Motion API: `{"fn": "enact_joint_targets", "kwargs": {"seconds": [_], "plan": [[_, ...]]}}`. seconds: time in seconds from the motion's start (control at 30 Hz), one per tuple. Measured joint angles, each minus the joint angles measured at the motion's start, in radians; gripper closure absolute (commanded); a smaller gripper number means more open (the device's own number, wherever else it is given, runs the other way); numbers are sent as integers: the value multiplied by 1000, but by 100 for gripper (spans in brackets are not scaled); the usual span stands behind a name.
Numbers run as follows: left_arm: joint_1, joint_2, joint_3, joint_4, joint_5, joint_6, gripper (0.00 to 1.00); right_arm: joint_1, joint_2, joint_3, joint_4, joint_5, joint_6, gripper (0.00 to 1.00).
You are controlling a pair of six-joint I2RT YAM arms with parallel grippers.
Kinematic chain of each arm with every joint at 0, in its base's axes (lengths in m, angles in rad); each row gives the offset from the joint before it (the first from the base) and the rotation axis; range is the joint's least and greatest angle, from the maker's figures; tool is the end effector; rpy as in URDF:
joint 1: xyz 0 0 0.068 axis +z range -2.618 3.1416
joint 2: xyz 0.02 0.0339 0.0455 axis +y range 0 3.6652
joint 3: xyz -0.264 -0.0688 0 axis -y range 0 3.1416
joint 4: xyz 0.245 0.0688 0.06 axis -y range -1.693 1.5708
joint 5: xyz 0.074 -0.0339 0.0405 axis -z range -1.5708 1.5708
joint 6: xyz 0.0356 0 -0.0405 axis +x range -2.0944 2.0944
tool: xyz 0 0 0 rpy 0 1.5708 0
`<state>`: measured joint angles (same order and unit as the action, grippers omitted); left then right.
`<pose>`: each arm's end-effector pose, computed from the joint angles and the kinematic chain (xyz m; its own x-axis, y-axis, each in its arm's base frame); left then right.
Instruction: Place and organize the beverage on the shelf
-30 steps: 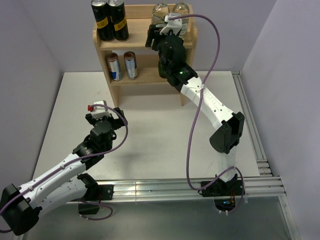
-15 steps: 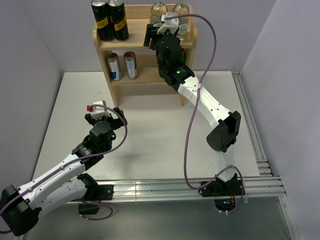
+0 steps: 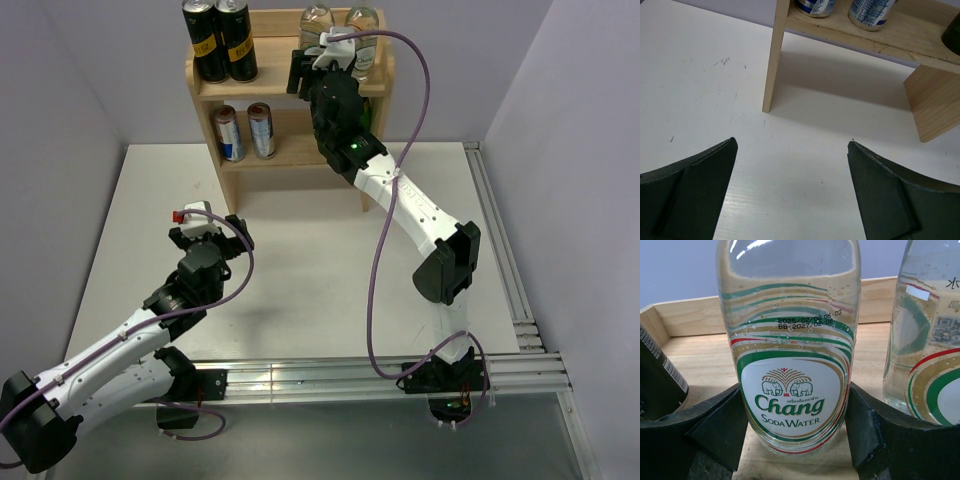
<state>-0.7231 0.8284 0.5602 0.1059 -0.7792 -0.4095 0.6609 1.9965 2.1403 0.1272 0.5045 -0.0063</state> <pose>0.1603 -0.1081 0.2849 -0.0916 -0.2970 -0.9505 -0.0933 0.9528 -0.2888 0.3770 0.2714 0.4766 0.2124 0.1582 -0.9643 -0.1684 0.9780 0.1233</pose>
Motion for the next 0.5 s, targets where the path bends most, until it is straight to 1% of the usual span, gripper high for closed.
{"fn": "enact_joint_targets", "kwargs": {"seconds": [0.07,0.1,0.17,0.27,0.3,0.37,0.4,0.5], "plan": [[0,-2,0,0,0,0,1,2,0,-2,6,3,-7,68],[0,-2,0,0,0,0,1,2,0,-4,8,3,-10,65],[0,-2,0,0,0,0,1,2,0,-6,13,5,-14,62],[0,-2,0,0,0,0,1,2,0,-7,15,5,-16,50],[0,-2,0,-1,0,0,1,2,0,-7,16,6,-16,42],[0,-2,0,-1,0,0,1,3,0,-8,17,6,-18,36],[0,-2,0,-1,0,0,1,3,0,-8,18,6,-18,29],[0,-2,0,-2,0,0,1,3,1,-8,20,6,-18,24]]}}
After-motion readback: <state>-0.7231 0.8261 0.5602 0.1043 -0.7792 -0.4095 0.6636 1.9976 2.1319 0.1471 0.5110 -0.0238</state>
